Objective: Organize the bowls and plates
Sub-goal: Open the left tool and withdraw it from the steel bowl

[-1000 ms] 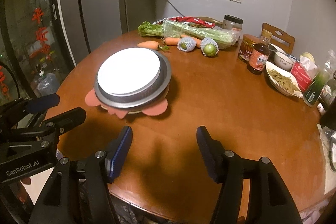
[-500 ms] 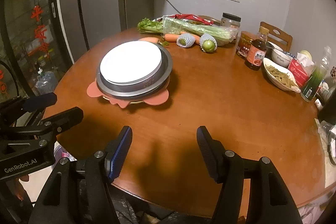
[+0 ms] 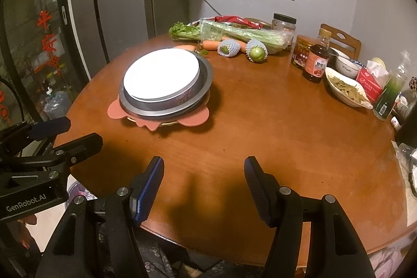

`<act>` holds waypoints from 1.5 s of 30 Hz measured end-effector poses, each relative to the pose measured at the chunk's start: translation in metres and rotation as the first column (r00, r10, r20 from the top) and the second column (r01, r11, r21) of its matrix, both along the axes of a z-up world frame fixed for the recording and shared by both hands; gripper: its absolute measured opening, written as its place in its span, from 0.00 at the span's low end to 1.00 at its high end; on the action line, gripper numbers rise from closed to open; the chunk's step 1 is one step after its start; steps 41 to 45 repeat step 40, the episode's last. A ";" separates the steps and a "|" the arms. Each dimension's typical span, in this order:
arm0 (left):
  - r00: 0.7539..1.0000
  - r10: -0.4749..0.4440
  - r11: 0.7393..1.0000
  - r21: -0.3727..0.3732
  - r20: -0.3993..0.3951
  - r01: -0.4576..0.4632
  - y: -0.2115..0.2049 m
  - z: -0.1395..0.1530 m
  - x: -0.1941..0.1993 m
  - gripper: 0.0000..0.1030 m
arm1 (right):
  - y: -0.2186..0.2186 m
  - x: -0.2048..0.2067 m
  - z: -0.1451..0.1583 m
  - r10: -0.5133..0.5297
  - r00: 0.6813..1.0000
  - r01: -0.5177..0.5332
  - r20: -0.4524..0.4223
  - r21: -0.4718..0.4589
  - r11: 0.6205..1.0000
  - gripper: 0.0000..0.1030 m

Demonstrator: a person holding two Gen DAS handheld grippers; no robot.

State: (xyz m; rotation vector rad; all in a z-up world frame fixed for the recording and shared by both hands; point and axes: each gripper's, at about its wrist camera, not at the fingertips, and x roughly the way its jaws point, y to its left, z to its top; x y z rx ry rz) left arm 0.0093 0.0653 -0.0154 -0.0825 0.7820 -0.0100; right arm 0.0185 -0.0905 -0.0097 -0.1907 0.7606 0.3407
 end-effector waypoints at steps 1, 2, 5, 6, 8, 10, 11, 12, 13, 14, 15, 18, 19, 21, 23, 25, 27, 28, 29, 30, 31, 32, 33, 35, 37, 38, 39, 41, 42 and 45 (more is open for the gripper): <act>1.000 0.000 1.000 0.000 -0.001 0.000 0.000 0.000 0.000 0.68 | 0.000 0.000 0.000 0.002 1.000 -0.002 0.000 0.000 1.000 0.64; 1.000 -0.001 1.000 0.000 -0.001 0.001 0.000 0.000 0.000 0.68 | 0.000 0.000 0.000 0.003 1.000 -0.003 0.000 0.000 1.000 0.64; 1.000 0.000 1.000 0.001 0.001 0.000 0.000 0.000 0.000 0.68 | -0.001 -0.002 0.000 0.001 1.000 -0.001 0.001 0.001 1.000 0.64; 1.000 0.000 1.000 0.001 0.002 0.000 0.000 0.000 0.000 0.68 | -0.001 -0.002 0.000 -0.001 1.000 0.001 0.002 0.001 1.000 0.64; 1.000 -0.002 1.000 0.004 0.003 0.002 0.000 0.000 -0.001 0.68 | -0.001 -0.003 0.000 -0.001 1.000 0.001 0.004 0.002 1.000 0.64; 1.000 -0.003 1.000 0.005 0.002 0.003 -0.001 -0.001 -0.001 0.68 | -0.001 -0.004 0.000 -0.001 1.000 0.001 0.004 0.002 1.000 0.64; 1.000 -0.004 1.000 0.007 0.003 0.004 -0.001 0.000 -0.001 0.68 | -0.001 -0.005 0.000 -0.002 1.000 0.002 0.004 0.001 1.000 0.64; 1.000 -0.003 1.000 0.009 0.003 0.003 -0.001 0.000 -0.001 0.68 | -0.001 -0.005 0.000 -0.001 1.000 0.001 0.005 0.001 1.000 0.64; 1.000 -0.003 1.000 0.009 0.004 0.003 0.000 0.000 -0.001 0.68 | -0.001 -0.005 0.000 -0.001 1.000 0.001 0.004 0.002 1.000 0.64; 1.000 -0.003 1.000 0.008 0.003 0.003 0.000 0.000 -0.001 0.68 | -0.002 -0.005 0.000 -0.002 1.000 0.002 0.003 0.000 1.000 0.64; 1.000 -0.002 1.000 0.010 0.003 0.001 -0.001 0.000 -0.001 0.68 | -0.002 -0.005 0.000 -0.003 1.000 0.003 0.004 0.000 1.000 0.64; 1.000 0.001 1.000 0.010 0.003 -0.001 0.000 0.000 -0.002 0.68 | -0.002 -0.006 0.000 -0.005 1.000 0.005 0.005 0.001 1.000 0.64; 1.000 0.000 1.000 0.010 0.003 0.000 -0.001 0.000 -0.002 0.68 | -0.002 -0.006 0.001 -0.005 1.000 0.005 0.007 0.001 1.000 0.64; 1.000 0.003 1.000 0.012 0.002 -0.003 -0.001 0.000 -0.002 0.68 | -0.002 -0.006 0.000 -0.007 1.000 0.007 0.007 0.001 1.000 0.64; 1.000 0.003 1.000 0.011 0.002 -0.003 0.000 0.001 -0.003 0.68 | -0.002 -0.006 0.000 -0.010 1.000 0.010 0.006 0.002 1.000 0.64; 1.000 0.004 1.000 0.013 0.000 -0.004 0.000 0.001 -0.002 0.68 | -0.002 -0.006 0.000 -0.012 1.000 0.012 0.006 0.002 1.000 0.64; 1.000 0.002 1.000 0.014 -0.002 -0.002 0.001 0.000 -0.001 0.68 | -0.003 -0.006 0.000 -0.012 1.000 0.012 0.004 0.004 1.000 0.64; 1.000 0.002 1.000 0.015 -0.002 -0.002 0.001 0.000 -0.001 0.68 | -0.003 -0.006 0.000 -0.013 1.000 0.013 0.003 0.003 1.000 0.64; 1.000 0.001 1.000 0.016 -0.003 -0.001 0.001 0.000 -0.001 0.68 | -0.003 -0.006 -0.001 -0.014 1.000 0.014 0.003 0.002 1.000 0.64; 1.000 0.002 1.000 0.016 -0.003 -0.002 0.001 0.000 -0.001 0.68 | -0.002 -0.006 -0.001 -0.012 1.000 0.012 0.002 0.002 1.000 0.64; 1.000 0.003 1.000 0.016 -0.003 -0.003 0.001 0.000 -0.001 0.68 | -0.002 -0.006 -0.001 -0.012 1.000 0.012 0.001 0.002 1.000 0.64; 1.000 0.003 1.000 0.016 -0.003 -0.003 0.001 0.000 -0.001 0.68 | -0.002 -0.006 -0.001 -0.012 1.000 0.012 0.001 0.001 1.000 0.64; 1.000 0.004 1.000 0.016 -0.003 -0.004 0.001 0.000 -0.001 0.68 | -0.002 -0.006 -0.001 -0.012 1.000 0.012 0.000 0.002 1.000 0.64; 1.000 0.004 1.000 0.015 -0.001 -0.004 0.001 0.000 -0.001 0.68 | -0.002 -0.005 -0.001 -0.016 1.000 0.016 -0.001 0.002 1.000 0.64; 1.000 0.006 1.000 0.010 0.001 -0.006 0.003 -0.001 0.000 0.68 | -0.003 -0.004 -0.002 -0.020 1.000 0.020 -0.003 0.004 1.000 0.64; 1.000 0.007 1.000 0.006 0.003 -0.007 0.004 -0.002 0.001 0.68 | -0.004 -0.003 -0.003 -0.022 1.000 0.022 -0.004 0.005 1.000 0.64; 1.000 0.011 1.000 0.002 0.006 -0.011 0.007 -0.002 0.003 0.68 | -0.005 -0.002 -0.003 -0.026 1.000 0.027 -0.006 0.007 1.000 0.66; 1.000 0.017 1.000 -0.003 0.011 -0.017 0.010 -0.001 0.004 0.70 | -0.007 0.000 -0.004 -0.038 0.999 0.038 -0.007 0.012 0.999 0.70; 1.000 0.017 1.000 -0.003 0.011 -0.017 0.010 -0.001 0.004 0.70 | -0.007 0.000 -0.004 -0.038 0.999 0.038 -0.007 0.012 0.999 0.70; 1.000 0.017 1.000 -0.003 0.011 -0.017 0.010 -0.001 0.004 0.70 | -0.007 0.000 -0.004 -0.038 0.999 0.038 -0.007 0.012 0.999 0.70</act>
